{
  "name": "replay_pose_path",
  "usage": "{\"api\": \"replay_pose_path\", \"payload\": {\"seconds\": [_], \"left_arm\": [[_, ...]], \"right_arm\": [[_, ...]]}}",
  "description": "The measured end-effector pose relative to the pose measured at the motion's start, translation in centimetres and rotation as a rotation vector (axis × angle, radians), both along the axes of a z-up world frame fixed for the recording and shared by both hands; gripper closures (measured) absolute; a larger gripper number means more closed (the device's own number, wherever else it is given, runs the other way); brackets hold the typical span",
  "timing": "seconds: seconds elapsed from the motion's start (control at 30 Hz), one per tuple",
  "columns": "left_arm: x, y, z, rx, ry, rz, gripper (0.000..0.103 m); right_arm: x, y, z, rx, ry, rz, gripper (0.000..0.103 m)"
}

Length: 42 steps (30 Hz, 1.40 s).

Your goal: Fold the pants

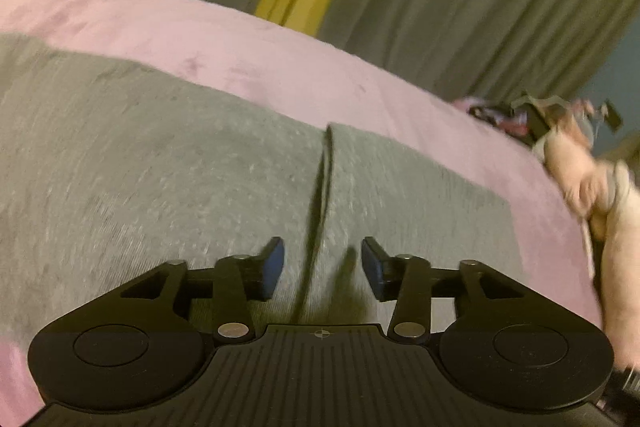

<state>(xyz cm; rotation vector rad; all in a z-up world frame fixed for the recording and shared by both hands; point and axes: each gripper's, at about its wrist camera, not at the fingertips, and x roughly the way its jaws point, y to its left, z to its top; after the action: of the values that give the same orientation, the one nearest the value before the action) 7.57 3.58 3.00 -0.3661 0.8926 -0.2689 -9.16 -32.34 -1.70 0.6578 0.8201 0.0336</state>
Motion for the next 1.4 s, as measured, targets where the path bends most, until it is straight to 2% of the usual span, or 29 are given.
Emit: {"api": "replay_pose_path", "payload": {"seconds": [0.1, 0.2, 0.23, 0.3, 0.37, 0.43, 0.57, 0.67, 0.83, 0.97, 1.07, 1.23, 1.33, 1.4], "left_arm": [[-0.5, 0.5, -0.5, -0.008, 0.001, 0.032, 0.047], [-1.2, 1.0, -1.4, -0.007, 0.015, 0.050, 0.041], [-1.3, 1.1, -1.9, -0.011, 0.030, 0.051, 0.041], [-1.5, 1.3, -2.8, -0.032, 0.052, 0.057, 0.041], [-1.6, 1.4, -3.1, -0.046, 0.051, 0.064, 0.041], [-1.4, 1.4, -3.0, -0.055, 0.042, 0.058, 0.040], [-0.1, 0.9, -2.8, -0.059, 0.038, 0.059, 0.040], [1.2, -0.2, -2.6, -0.031, 0.026, 0.041, 0.040], [2.7, -2.0, -2.9, 0.035, 0.037, -0.018, 0.053], [2.8, -2.6, -3.1, 0.047, 0.038, -0.036, 0.061], [2.7, -2.8, -3.2, 0.049, 0.038, -0.048, 0.067], [2.9, -2.8, -3.1, 0.050, 0.023, -0.054, 0.082], [2.6, -2.6, -2.6, 0.048, -0.002, -0.058, 0.087], [2.4, -2.1, -2.0, 0.019, -0.015, -0.055, 0.088]], "right_arm": [[-0.3, 1.4, 1.3, -0.095, -0.067, -0.003, 0.006], [0.2, 3.0, 1.9, -0.167, -0.114, 0.048, 0.020], [0.6, 3.7, 1.9, -0.192, -0.109, 0.072, 0.029], [1.3, 4.7, 1.3, -0.223, -0.079, 0.120, 0.034], [2.1, 5.6, 0.1, -0.273, -0.029, 0.142, 0.034], [2.8, 5.6, -0.7, -0.265, 0.011, 0.138, 0.034], [3.2, 5.3, -1.5, -0.233, 0.011, 0.105, 0.032], [3.5, 5.7, -1.8, -0.234, -0.013, 0.103, 0.024], [3.7, 6.4, -2.1, -0.280, -0.018, 0.118, 0.020], [3.7, 7.2, -2.2, -0.301, -0.025, 0.123, 0.015], [4.2, 8.1, -2.3, -0.330, -0.032, 0.143, 0.005], [4.2, 9.6, -2.3, -0.420, -0.033, 0.162, 0.004], [3.9, 9.3, -2.0, -0.405, -0.051, 0.148, 0.004], [3.5, 8.6, -1.7, -0.364, -0.072, 0.122, 0.004]]}}
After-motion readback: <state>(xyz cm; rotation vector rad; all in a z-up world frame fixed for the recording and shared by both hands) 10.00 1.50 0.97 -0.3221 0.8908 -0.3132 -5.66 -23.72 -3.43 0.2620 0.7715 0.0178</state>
